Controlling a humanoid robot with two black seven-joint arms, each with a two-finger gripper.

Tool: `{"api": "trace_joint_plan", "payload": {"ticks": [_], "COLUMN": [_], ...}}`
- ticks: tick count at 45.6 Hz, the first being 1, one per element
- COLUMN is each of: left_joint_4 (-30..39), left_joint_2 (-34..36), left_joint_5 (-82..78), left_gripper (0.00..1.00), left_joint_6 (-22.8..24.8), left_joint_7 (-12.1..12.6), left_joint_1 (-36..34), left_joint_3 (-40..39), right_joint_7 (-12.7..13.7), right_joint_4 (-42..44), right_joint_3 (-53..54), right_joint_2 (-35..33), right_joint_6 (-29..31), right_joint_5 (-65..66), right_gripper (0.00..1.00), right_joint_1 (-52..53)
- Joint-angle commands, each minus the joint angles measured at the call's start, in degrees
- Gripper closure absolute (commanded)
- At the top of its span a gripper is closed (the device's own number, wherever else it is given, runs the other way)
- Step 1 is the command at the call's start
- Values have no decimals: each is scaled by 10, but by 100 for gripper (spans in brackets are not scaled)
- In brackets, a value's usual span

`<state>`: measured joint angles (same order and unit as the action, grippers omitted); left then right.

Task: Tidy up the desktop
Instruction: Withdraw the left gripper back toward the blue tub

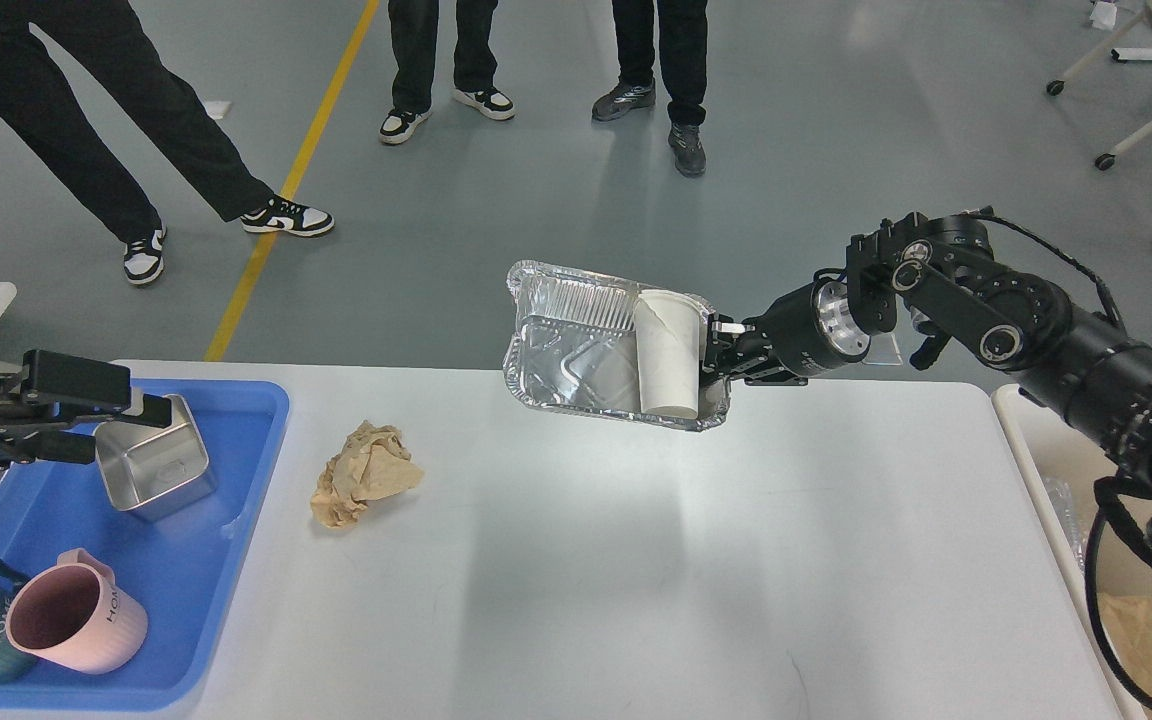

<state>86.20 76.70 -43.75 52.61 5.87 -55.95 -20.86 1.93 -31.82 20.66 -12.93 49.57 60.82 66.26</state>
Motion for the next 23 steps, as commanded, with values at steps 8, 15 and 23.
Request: {"api": "trace_joint_plan", "payload": {"ticks": [8, 15, 23], "left_joint_4": [53, 50, 37], "left_joint_2": [100, 124, 60], "left_joint_5": [-1, -2, -80], "left_gripper": [5, 5, 6], "left_joint_6": [24, 24, -129], "left_joint_7": [-19, -22, -21], "left_joint_1": [0, 0, 5], "left_joint_3": [-9, -8, 28], "right_joint_7": [-1, -2, -1], "right_joint_4": [-1, -3, -3], "right_joint_3": [0, 0, 0], "right_joint_2": [-3, 0, 8], "right_joint_6": [0, -1, -5], "right_joint_5": [-1, -1, 0], "right_gripper": [100, 100, 100], "right_joint_1": [0, 0, 1]}}
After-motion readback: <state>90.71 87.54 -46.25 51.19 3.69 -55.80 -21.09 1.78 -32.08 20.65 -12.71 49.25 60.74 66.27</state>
